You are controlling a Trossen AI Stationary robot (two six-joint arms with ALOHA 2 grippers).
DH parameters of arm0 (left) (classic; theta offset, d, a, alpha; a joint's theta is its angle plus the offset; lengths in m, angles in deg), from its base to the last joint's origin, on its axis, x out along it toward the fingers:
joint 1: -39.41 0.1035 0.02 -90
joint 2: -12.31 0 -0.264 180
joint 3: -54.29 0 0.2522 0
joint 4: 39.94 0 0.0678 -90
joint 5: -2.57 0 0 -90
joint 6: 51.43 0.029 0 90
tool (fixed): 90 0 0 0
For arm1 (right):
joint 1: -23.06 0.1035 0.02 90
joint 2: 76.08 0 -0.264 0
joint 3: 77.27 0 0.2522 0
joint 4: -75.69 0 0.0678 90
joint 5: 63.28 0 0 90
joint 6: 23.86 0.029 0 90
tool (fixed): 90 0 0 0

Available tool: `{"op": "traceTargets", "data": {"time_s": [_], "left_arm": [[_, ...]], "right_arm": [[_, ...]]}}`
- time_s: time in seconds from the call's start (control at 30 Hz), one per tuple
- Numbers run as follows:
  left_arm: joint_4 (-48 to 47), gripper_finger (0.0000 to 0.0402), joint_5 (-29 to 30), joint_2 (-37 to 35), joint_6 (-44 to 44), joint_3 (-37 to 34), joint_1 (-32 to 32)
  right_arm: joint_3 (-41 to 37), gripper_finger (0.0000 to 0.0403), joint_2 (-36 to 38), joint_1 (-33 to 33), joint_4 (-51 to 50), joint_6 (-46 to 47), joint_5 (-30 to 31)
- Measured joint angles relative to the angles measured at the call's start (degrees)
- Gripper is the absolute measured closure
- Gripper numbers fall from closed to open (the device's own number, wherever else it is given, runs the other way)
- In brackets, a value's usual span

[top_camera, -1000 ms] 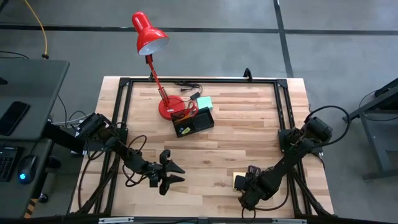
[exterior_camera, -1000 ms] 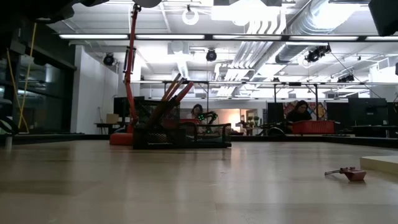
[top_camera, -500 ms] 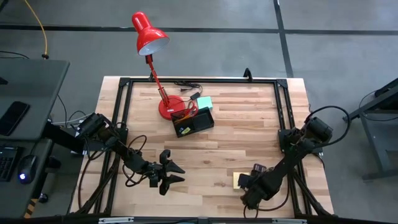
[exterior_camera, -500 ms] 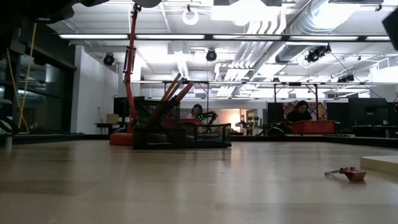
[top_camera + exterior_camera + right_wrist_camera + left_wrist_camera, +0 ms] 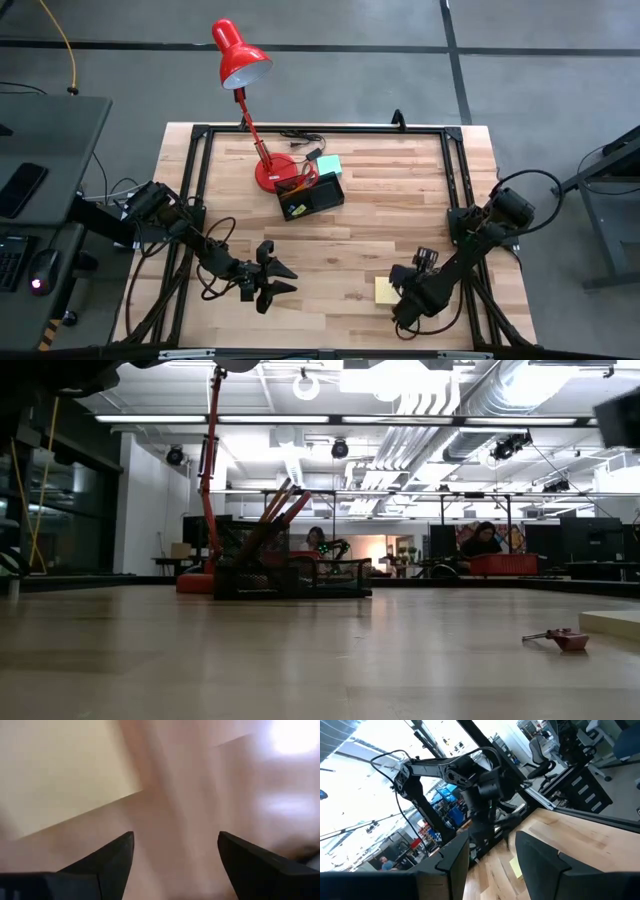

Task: Pick and place office supplies into organizer
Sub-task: Put the yellow sticky notes into the desk organizer

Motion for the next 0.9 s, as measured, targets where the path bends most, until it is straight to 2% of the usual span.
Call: {"op": "traceTargets", "data": {"time_s": [0.17,0.33,0.63,0.8,0.9], "left_arm": [[0.5,0.0250,0.0,0.0,0.0,0.0,0.0],[0.7,0.0250,0.0,0.0,0.6,1.4,0.0],[-2.9,0.0250,0.0,0.0,2.5,3.8,0.0],[-3.6,0.0250,0.3,-0.1,2.5,3.8,0.0],[-4.4,0.0250,0.4,-0.1,2.6,3.8,0.0]], "right_arm": [[0.0,0.0128,0.0,-1.8,-7.0,1.4,9.8],[0.0,0.0128,0.0,-4.2,-7.8,0.8,14.4],[0.0,0.0128,0.0,-7.9,-4.2,-2.6,14.0],[0.0,0.0128,0.0,-6.8,3.3,-6.1,10.9],[0.0,0.0128,0.0,-5.8,4.0,-6.9,11.5]]}}
